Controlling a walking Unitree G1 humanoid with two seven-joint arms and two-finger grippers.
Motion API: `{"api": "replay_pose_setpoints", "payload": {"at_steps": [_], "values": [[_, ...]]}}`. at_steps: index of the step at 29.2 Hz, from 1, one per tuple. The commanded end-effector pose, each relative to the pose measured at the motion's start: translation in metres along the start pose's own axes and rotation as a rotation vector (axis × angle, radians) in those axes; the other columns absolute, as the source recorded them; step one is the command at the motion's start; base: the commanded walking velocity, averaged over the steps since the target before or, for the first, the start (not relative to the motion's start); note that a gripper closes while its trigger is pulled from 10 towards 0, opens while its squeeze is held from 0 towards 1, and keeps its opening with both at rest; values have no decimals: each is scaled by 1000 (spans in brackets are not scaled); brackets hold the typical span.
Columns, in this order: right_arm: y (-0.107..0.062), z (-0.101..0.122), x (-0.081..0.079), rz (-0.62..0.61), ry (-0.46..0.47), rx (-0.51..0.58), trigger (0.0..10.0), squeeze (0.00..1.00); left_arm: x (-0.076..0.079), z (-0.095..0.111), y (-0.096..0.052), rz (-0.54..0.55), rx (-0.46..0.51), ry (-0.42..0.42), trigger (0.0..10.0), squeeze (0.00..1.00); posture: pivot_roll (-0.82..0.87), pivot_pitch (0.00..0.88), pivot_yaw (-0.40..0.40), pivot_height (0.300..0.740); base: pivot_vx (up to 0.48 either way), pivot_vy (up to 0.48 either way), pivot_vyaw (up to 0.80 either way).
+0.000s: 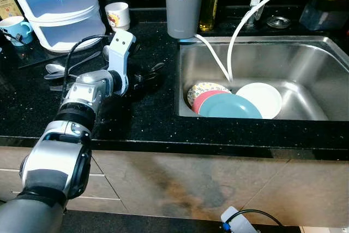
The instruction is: Kitchen organization
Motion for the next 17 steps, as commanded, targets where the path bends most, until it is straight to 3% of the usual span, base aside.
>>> {"api": "replay_pose_setpoints", "payload": {"at_steps": [1,6,12,17], "values": [[0,1,-2,1,6,7,10000,0,-10,-2,-6,34,-32,4,10000,0,-64,42,62,740,0,0,0],[0,1,-1,-7,3,7,10000,0,-10,-28,-9,37,-144,-74,10000,0,-65,39,58,740,0,0,0],[0,1,0,-13,-2,4,10000,0,3,-52,-11,-43,-262,-155,10000,0,-66,28,55,740,0,0,0],[0,0,1,-20,-7,3,10000,0,6,-56,-11,-60,-290,-195,10000,0,-67,22,56,740,0,0,0]]}}
Point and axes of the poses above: a point about 5 cm out from each wrist's last joint towards the gripper, its own y axis pointing out of the wrist towards the gripper, its own z axis along the axis of the wrist's last joint, x = y × z, the point moved 4 cm from there along y, pointing out of the wrist towards the gripper, and after that the axes turned 11 degrees about y, right-handed, at the moved point
